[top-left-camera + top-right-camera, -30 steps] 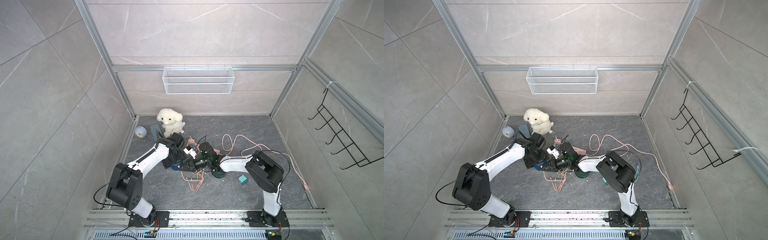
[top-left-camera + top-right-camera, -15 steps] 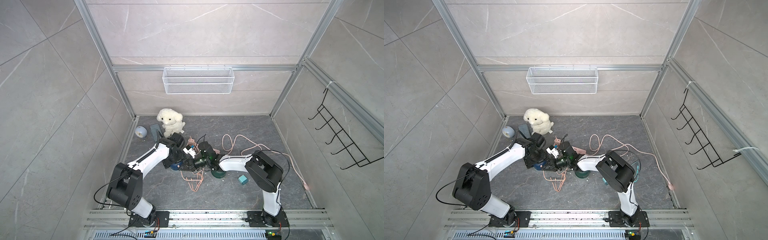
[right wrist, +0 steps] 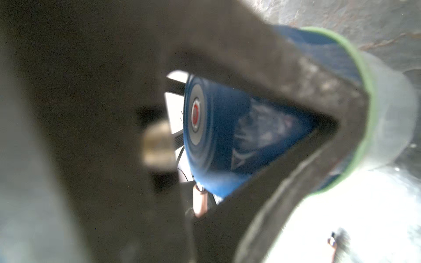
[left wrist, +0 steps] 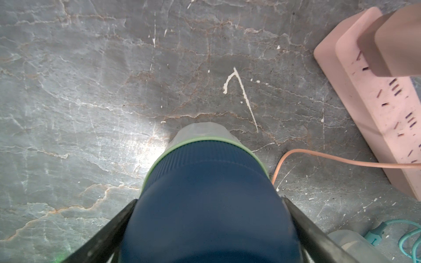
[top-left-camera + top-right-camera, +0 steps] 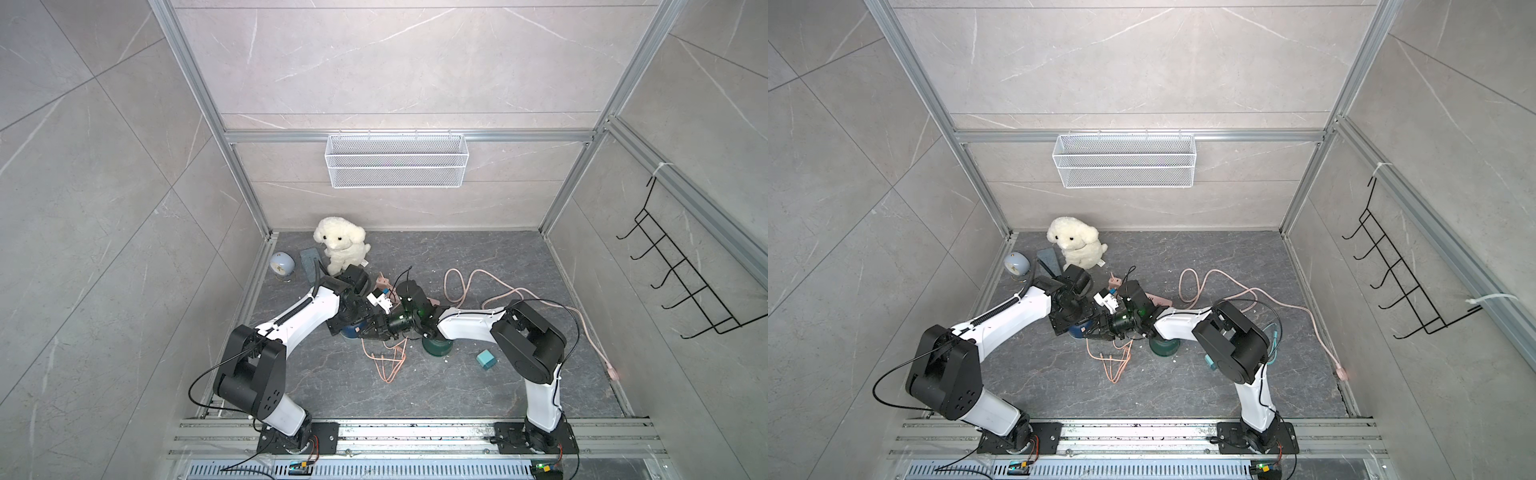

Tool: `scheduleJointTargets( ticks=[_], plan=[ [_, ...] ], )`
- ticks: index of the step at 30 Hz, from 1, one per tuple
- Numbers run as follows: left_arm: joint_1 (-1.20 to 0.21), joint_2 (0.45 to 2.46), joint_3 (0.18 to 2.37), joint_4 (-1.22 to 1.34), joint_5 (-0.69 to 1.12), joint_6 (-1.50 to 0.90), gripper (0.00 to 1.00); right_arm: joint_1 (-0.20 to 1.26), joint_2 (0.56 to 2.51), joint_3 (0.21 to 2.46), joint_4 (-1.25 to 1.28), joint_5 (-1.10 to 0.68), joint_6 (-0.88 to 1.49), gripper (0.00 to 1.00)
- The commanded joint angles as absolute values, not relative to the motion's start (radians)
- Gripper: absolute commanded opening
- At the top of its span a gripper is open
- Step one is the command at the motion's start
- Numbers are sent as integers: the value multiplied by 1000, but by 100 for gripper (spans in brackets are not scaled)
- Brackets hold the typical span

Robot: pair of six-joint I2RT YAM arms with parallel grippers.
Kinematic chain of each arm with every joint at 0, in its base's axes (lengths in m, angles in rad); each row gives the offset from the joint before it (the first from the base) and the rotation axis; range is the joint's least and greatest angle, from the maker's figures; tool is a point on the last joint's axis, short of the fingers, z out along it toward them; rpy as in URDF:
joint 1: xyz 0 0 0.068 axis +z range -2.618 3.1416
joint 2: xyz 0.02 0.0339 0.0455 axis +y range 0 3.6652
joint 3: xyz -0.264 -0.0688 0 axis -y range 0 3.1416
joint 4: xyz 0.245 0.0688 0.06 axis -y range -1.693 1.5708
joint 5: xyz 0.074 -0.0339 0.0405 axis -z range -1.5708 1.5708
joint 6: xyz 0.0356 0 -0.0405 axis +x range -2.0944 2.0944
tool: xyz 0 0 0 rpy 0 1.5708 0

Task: Charge the cordless meat grinders
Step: Insert the charging cable into the cordless meat grinder.

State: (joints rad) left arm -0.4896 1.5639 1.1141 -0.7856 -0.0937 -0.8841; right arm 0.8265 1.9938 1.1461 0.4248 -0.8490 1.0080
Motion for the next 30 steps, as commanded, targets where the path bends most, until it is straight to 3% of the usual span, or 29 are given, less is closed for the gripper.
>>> scheduleJointTargets(
  ticks=[1, 13, 24, 30],
  plan=[
    [-522, 1598, 1081, -784, 26, -856, 32, 797, 2043, 1192, 505, -750, 1065, 0],
    [-536, 1603, 1094, -811, 56, -821, 31, 785, 2004, 1201, 335, -603, 953, 1],
    [-577, 1600, 1115, -874, 104, -774, 30, 763, 2052, 1248, 389, -612, 978, 1],
    [-574, 1586, 1128, -891, 80, -811, 31, 765, 2060, 1241, 425, -639, 999, 9]
  ],
)
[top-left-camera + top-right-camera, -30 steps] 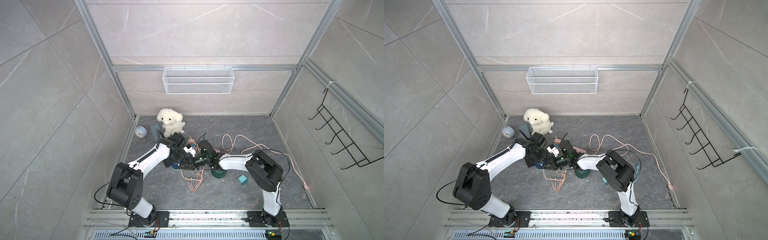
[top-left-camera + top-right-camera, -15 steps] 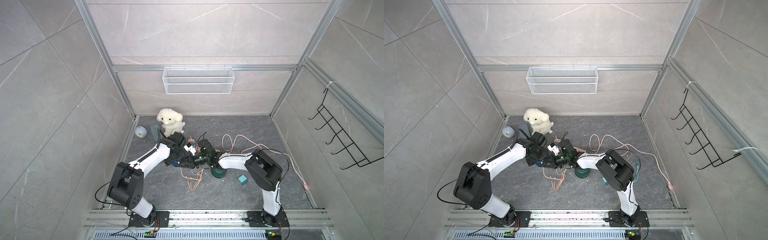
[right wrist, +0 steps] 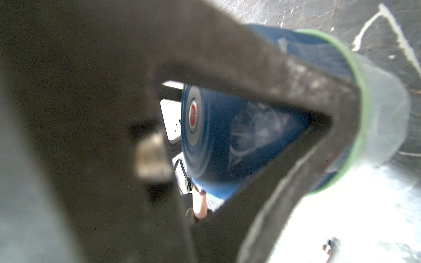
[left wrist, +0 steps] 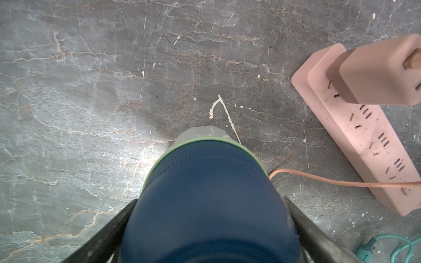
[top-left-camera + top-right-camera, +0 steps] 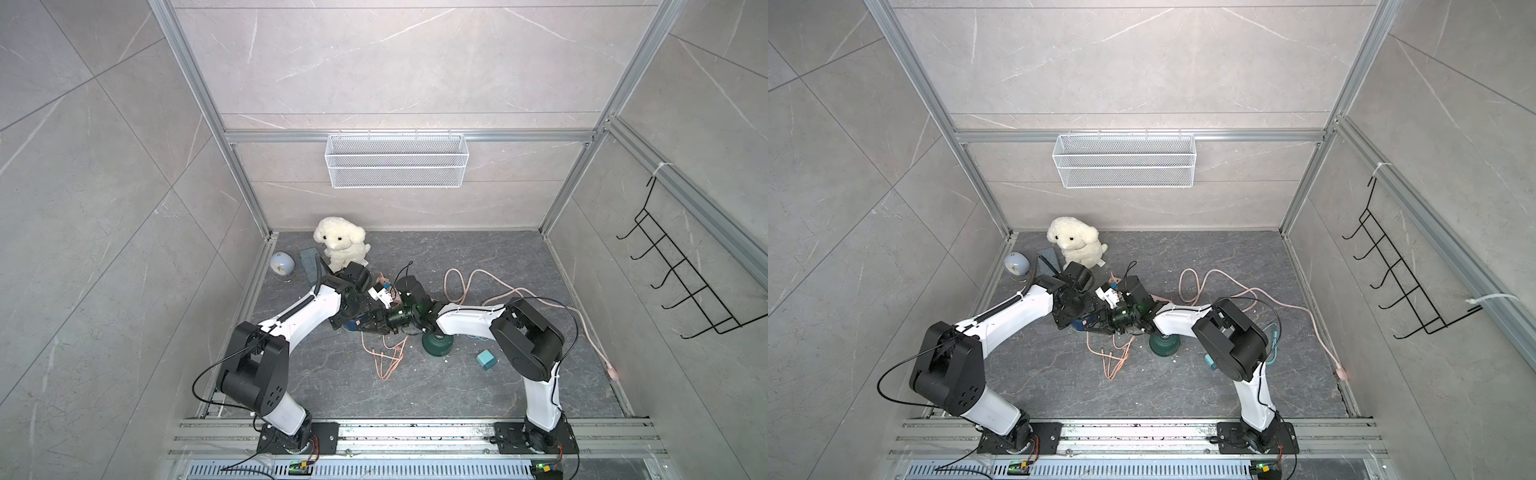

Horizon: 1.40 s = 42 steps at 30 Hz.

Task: Charge the cordless meat grinders
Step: Insert the charging cable into the cordless meat grinder, then move the cordless meat grinder to the center of the board.

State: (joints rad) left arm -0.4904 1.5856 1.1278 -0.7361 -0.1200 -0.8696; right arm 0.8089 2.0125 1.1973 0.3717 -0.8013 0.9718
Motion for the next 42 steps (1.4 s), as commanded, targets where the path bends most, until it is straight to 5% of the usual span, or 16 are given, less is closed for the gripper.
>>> scheduleJointTargets(
  ticks=[1, 21, 32, 42],
  plan=[
    [-572, 1589, 1131, -899, 73, -812, 32, 765, 2048, 1231, 418, -637, 993, 12],
    [-558, 1608, 1181, -1041, -148, -800, 32, 750, 1824, 1064, 315, -637, 881, 44],
    [-403, 1488, 1161, -1036, -308, -857, 32, 653, 1627, 979, 81, -548, 722, 45],
    [-187, 1468, 1190, -817, -276, -635, 34, 564, 1522, 985, -164, -460, 552, 47]
  ],
)
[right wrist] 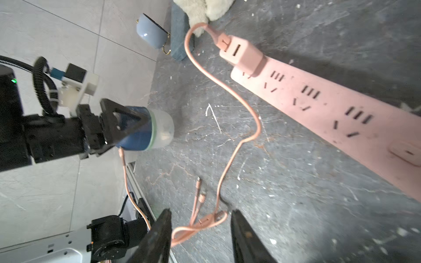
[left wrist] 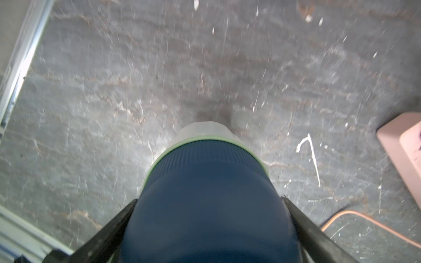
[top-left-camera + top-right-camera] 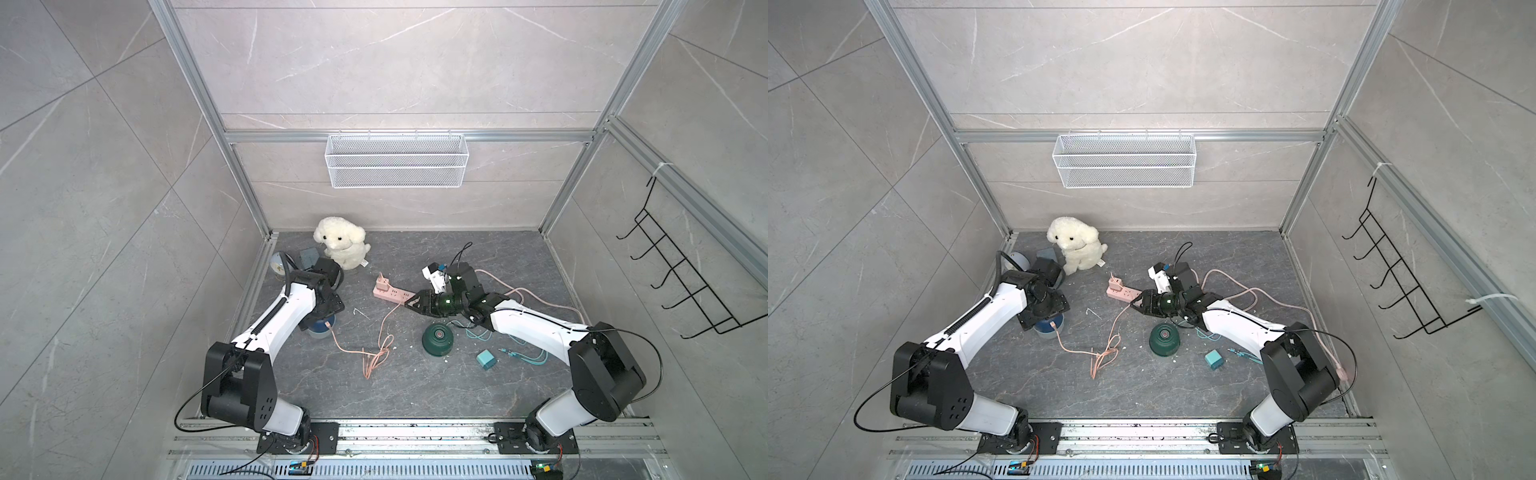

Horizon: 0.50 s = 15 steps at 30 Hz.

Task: Charge the cordless meat grinders
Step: Move the cordless meat grinder to the center of the board.

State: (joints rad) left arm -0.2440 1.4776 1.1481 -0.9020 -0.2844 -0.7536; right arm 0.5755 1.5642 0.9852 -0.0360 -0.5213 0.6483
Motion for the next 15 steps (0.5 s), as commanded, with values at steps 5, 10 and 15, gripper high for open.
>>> scheduleJointTargets(
  ticks=[5, 10, 15],
  plan=[
    [-124, 1528, 1196, -731, -206, -509, 40, 547, 1505, 1006, -281, -348, 456, 52],
    [-98, 1594, 1238, -710, -140, -437, 44, 519, 1517, 1027, -336, -305, 402, 54],
    [-96, 1665, 1322, -800, -142, -397, 62, 478, 1512, 1043, -387, -251, 370, 55]
  ],
)
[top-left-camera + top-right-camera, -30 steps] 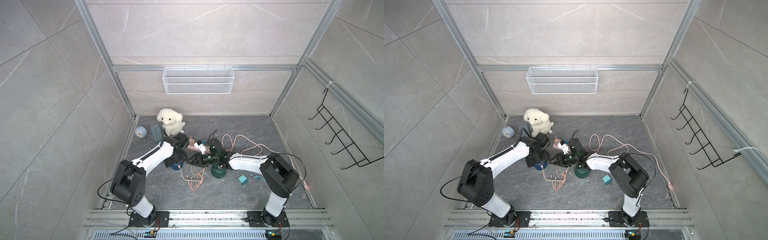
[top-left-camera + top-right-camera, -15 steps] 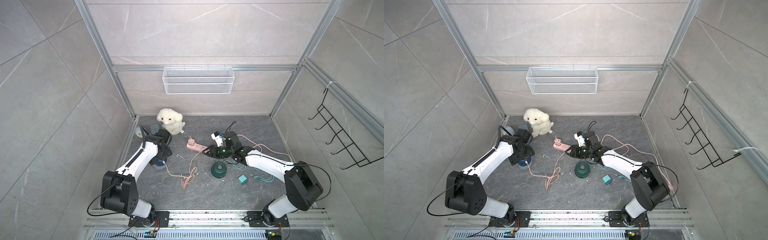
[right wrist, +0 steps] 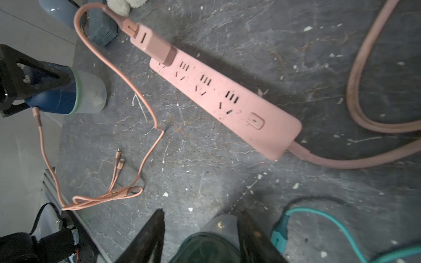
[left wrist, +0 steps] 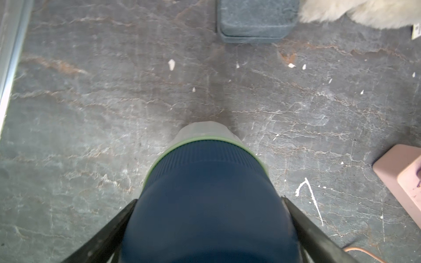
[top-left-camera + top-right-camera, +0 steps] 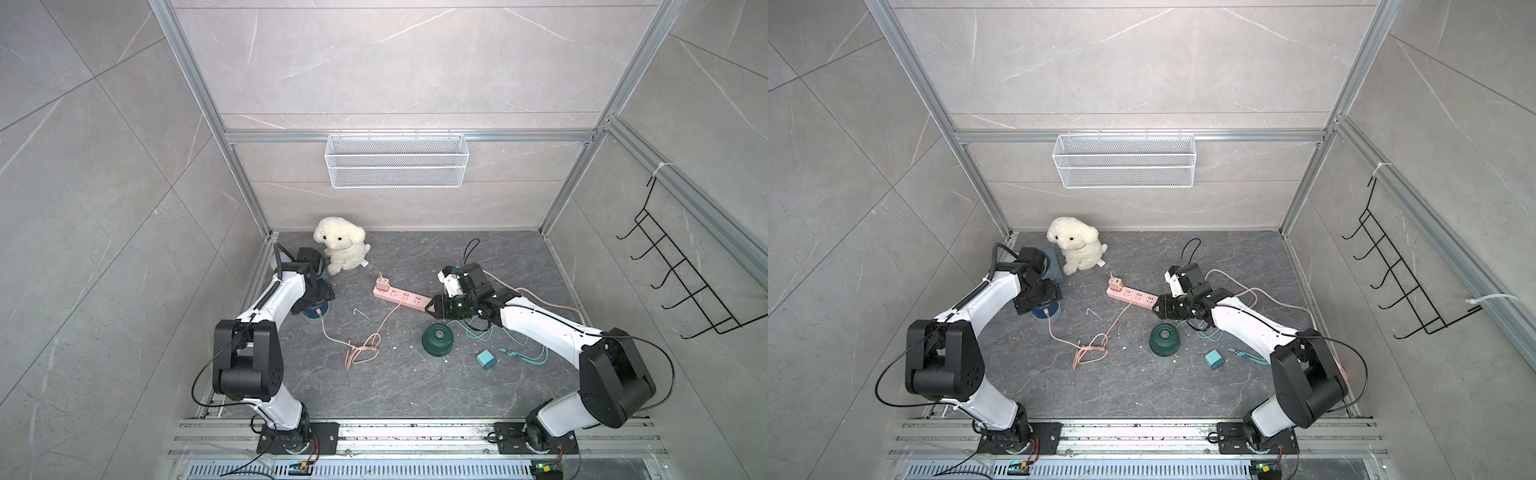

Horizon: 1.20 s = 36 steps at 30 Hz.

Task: Charge the cordless meat grinders
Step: Move the cordless meat grinder to the center of the board.

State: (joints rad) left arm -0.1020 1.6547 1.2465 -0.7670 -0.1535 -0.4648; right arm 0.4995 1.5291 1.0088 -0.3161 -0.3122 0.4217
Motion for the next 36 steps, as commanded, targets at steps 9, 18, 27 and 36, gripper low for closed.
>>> scheduleJointTargets(
  ticks=[9, 18, 27, 36],
  plan=[
    [-92, 1709, 1422, -862, -130, -356, 91, 427, 1499, 1046, -436, -193, 354, 60],
    [-91, 1759, 1419, -897, -92, -320, 99, 412, 1467, 1013, -410, -186, 380, 61],
    [-62, 1700, 1466, -891, -161, -328, 100, 410, 1462, 1006, -421, -178, 387, 61],
    [-60, 1567, 1591, -973, -193, -278, 100, 403, 1402, 957, -559, -13, 422, 62]
  ],
)
